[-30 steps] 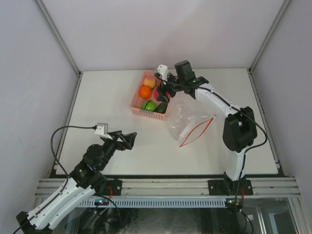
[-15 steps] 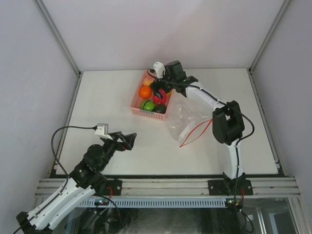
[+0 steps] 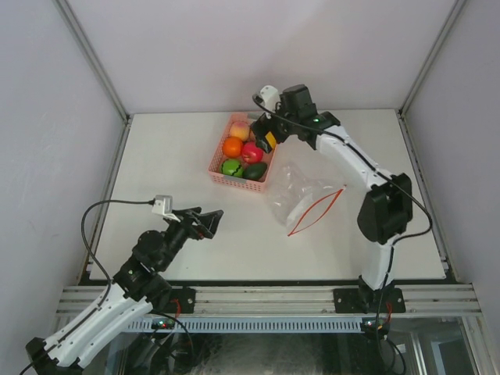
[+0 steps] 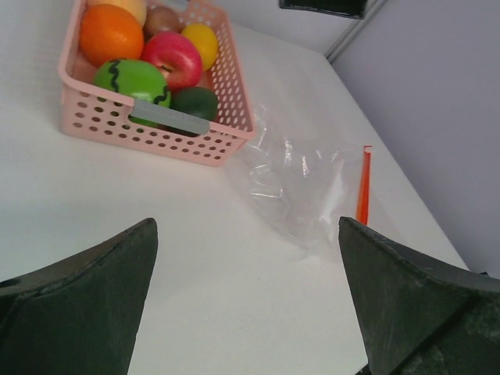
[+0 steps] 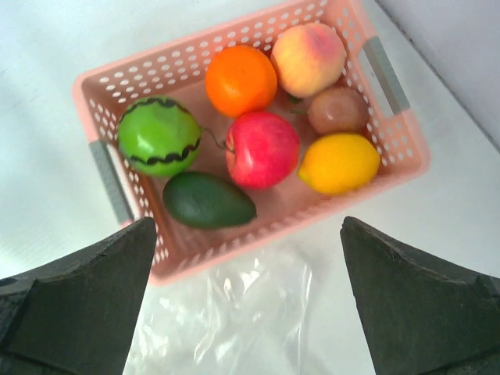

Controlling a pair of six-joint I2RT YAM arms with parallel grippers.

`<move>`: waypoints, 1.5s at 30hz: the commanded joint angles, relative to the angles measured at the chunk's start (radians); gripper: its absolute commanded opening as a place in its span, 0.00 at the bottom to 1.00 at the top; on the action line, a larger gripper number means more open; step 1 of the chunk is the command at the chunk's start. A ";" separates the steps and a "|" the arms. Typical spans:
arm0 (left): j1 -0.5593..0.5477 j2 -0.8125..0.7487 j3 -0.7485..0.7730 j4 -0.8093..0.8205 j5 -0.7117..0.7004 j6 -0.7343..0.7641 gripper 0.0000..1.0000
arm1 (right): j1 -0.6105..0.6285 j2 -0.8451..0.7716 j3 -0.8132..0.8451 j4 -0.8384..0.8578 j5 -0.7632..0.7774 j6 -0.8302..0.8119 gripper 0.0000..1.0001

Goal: Open the zip-top bag and remove the fake food
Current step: Place the fake fruit in the bin, then reset both arms

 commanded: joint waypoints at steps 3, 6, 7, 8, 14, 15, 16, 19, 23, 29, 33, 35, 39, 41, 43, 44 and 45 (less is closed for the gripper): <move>0.080 0.096 0.035 0.218 0.179 -0.042 1.00 | -0.111 -0.337 -0.220 0.046 -0.020 0.123 1.00; 0.195 0.173 0.052 0.344 0.320 -0.087 1.00 | -0.211 -0.499 -0.324 0.088 -0.107 0.161 1.00; 0.224 0.206 0.057 0.395 0.365 -0.125 1.00 | -0.252 -0.544 -0.372 0.109 -0.143 0.180 1.00; 0.281 0.243 0.064 0.443 0.404 -0.157 1.00 | -0.290 -0.590 -0.409 0.127 -0.184 0.199 1.00; 0.395 0.416 0.283 0.374 0.522 -0.173 0.96 | -0.489 -0.809 -0.505 0.064 -0.331 0.165 1.00; 0.395 0.427 0.347 0.300 0.519 -0.137 0.96 | -0.505 -0.841 -0.505 0.045 -0.330 0.151 1.00; 0.394 0.430 0.402 0.232 0.506 -0.106 0.98 | -0.517 -0.869 -0.501 0.027 -0.327 0.138 1.00; 0.392 0.425 0.556 0.022 0.440 0.015 1.00 | -0.544 -0.906 -0.449 -0.045 -0.311 0.126 1.00; 0.393 0.442 0.756 -0.187 0.426 0.125 1.00 | -0.547 -0.914 -0.365 -0.097 -0.293 0.166 1.00; 0.392 0.469 0.984 -0.380 0.466 0.223 1.00 | -0.547 -0.904 -0.207 -0.177 -0.357 0.244 1.00; 0.392 0.472 1.070 -0.438 0.488 0.255 1.00 | -0.547 -0.891 -0.111 -0.223 -0.355 0.246 1.00; 0.393 0.472 1.083 -0.447 0.499 0.257 1.00 | -0.548 -0.885 -0.075 -0.253 -0.382 0.232 1.00; 0.392 0.469 1.090 -0.452 0.512 0.257 1.00 | -0.552 -0.889 -0.059 -0.269 -0.423 0.221 1.00; 0.392 0.466 1.088 -0.450 0.514 0.257 1.00 | -0.555 -0.892 -0.066 -0.265 -0.417 0.229 1.00; 0.392 0.462 1.082 -0.445 0.519 0.255 1.00 | -0.557 -0.897 -0.076 -0.261 -0.408 0.230 1.00; 0.393 0.460 1.080 -0.442 0.522 0.254 1.00 | -0.558 -0.900 -0.080 -0.259 -0.404 0.230 1.00; 0.392 0.460 1.076 -0.438 0.524 0.252 1.00 | -0.558 -0.902 -0.084 -0.259 -0.404 0.228 1.00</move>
